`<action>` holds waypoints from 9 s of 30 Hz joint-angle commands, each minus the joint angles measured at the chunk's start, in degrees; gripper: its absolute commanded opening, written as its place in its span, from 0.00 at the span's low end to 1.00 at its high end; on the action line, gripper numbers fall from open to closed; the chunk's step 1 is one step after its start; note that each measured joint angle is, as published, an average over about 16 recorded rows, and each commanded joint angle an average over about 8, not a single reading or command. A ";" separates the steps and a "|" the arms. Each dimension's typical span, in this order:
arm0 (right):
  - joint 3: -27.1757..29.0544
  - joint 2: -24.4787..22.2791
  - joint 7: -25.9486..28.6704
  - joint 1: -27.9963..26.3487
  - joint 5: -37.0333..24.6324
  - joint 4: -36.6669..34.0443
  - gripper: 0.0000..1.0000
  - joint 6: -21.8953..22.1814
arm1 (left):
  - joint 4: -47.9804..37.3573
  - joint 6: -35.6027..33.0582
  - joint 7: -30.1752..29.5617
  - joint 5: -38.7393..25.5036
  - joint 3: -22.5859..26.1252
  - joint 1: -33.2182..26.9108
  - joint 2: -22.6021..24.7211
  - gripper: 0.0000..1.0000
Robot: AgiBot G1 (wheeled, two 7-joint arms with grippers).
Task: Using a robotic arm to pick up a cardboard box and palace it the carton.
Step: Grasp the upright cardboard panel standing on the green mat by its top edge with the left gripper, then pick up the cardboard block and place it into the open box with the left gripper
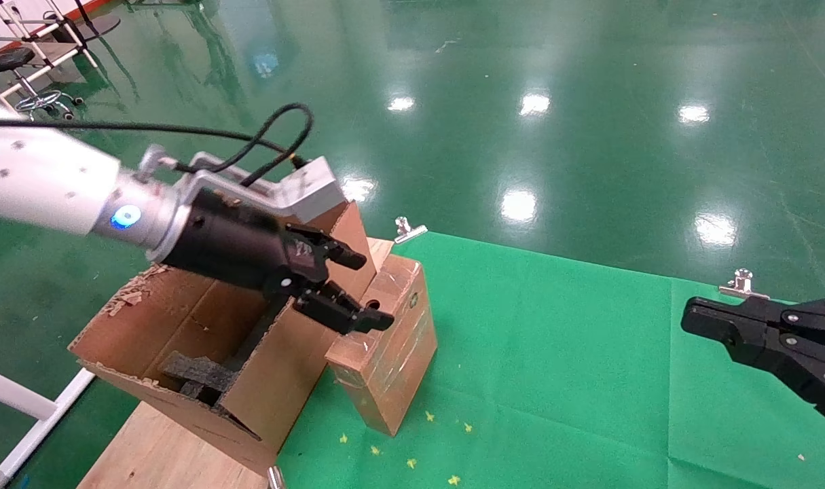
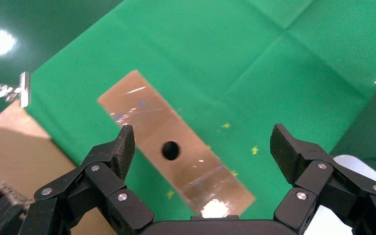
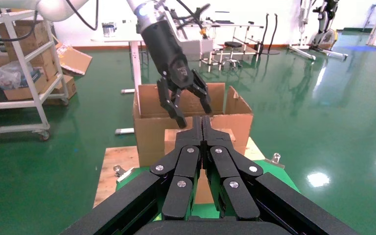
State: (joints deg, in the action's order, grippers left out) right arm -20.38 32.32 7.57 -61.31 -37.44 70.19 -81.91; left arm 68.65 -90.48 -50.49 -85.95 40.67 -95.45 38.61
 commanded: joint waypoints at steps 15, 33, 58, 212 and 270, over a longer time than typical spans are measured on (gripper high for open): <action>0.00 0.00 0.00 0.00 0.00 0.00 0.00 0.00 | -8.07 0.31 -11.63 -5.81 14.07 -8.22 7.31 1.00; 0.00 0.00 0.00 0.00 0.00 0.00 1.00 0.00 | -3.59 1.99 -22.68 -9.03 19.46 -8.69 9.50 1.00; 0.00 -0.01 0.00 0.02 0.01 -0.02 1.00 0.02 | 2.40 3.92 -30.29 -12.16 20.94 -7.12 9.64 0.00; 0.00 -0.01 0.00 0.01 0.01 -0.02 1.00 0.02 | -69.54 41.84 16.27 -12.47 9.16 -2.80 6.68 0.00; 0.00 -0.02 0.00 0.03 0.02 -0.03 1.00 0.03 | -69.33 49.02 12.42 -9.81 7.28 8.08 10.81 1.00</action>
State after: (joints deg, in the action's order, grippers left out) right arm -20.38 32.31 7.57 -61.28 -37.42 70.15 -81.88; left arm -0.64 -41.53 -38.07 -95.78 47.98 -87.47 49.36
